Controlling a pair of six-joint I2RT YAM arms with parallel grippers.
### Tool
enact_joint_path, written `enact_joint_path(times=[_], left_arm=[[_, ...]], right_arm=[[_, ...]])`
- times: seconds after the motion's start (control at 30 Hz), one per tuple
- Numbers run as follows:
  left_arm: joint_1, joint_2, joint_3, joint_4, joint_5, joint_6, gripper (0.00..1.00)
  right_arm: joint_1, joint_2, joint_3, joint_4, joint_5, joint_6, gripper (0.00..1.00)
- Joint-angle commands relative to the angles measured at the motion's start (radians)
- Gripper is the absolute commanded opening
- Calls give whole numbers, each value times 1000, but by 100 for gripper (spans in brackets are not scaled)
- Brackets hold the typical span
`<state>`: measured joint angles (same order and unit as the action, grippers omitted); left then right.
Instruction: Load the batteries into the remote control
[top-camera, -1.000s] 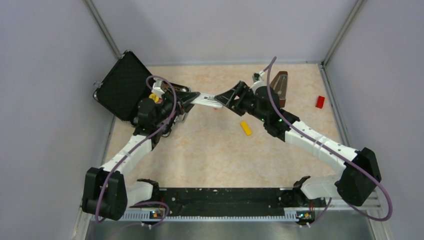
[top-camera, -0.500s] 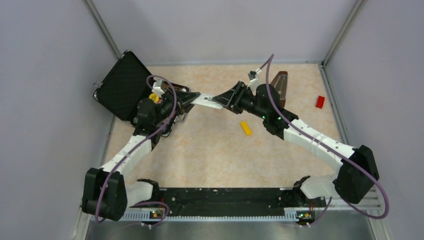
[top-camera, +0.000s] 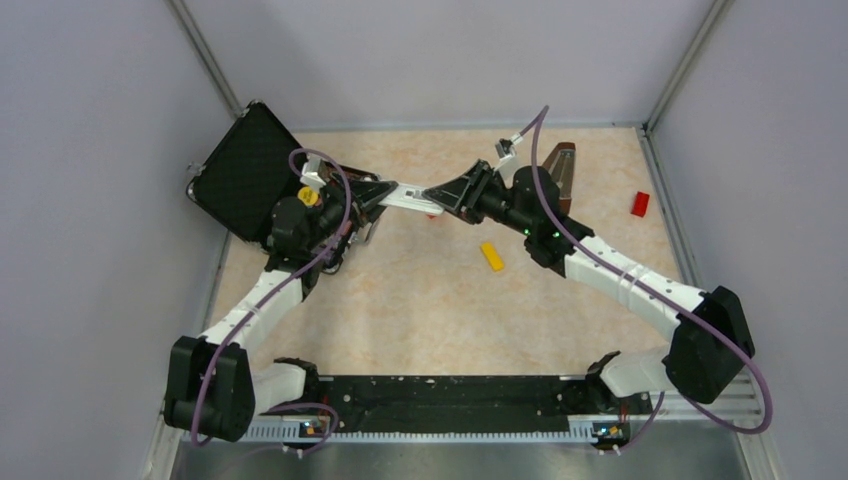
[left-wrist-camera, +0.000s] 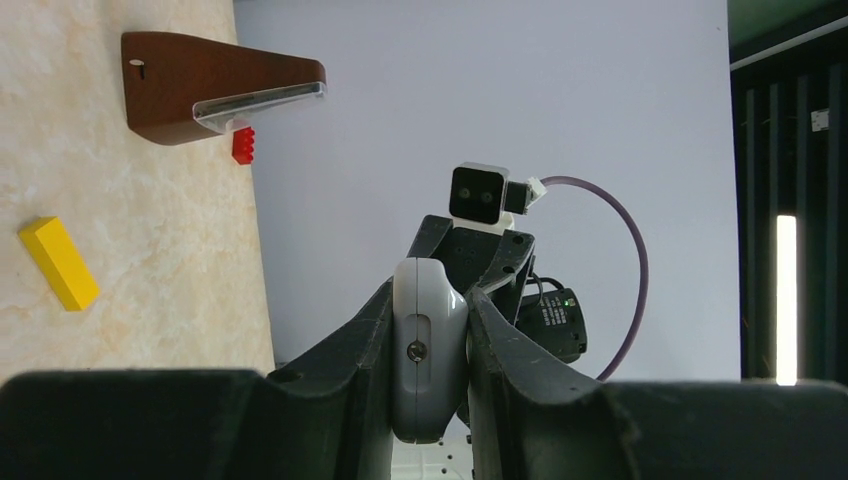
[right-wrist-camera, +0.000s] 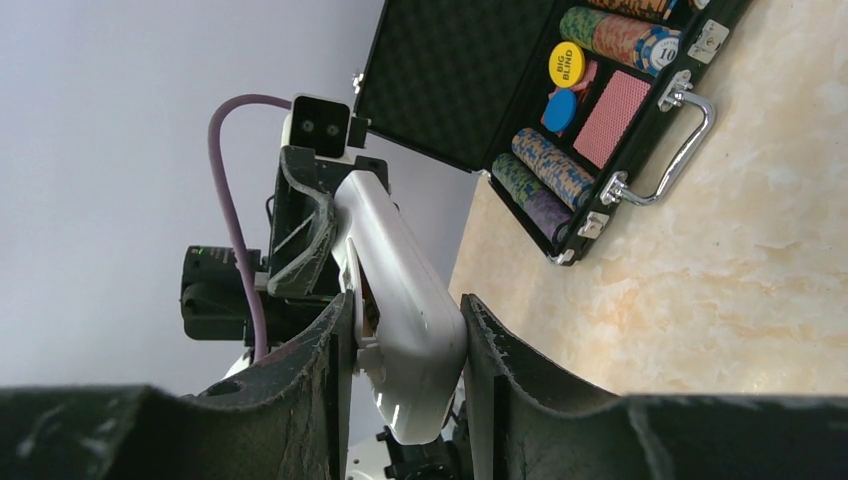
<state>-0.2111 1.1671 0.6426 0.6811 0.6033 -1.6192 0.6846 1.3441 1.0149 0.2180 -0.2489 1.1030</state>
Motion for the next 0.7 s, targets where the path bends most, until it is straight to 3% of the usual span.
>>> enact_joint_path(times=[0.0, 0.23, 0.67], left_arm=[[-13, -43, 19, 155, 7, 13, 0], [-12, -40, 19, 212, 40, 107, 0], [-14, -8, 29, 373, 107, 154, 0]], right_arm=[[13, 29, -17, -60, -55, -51, 35], [13, 40, 31, -158, -41, -118, 46], [15, 106, 41, -107, -119, -236, 52]])
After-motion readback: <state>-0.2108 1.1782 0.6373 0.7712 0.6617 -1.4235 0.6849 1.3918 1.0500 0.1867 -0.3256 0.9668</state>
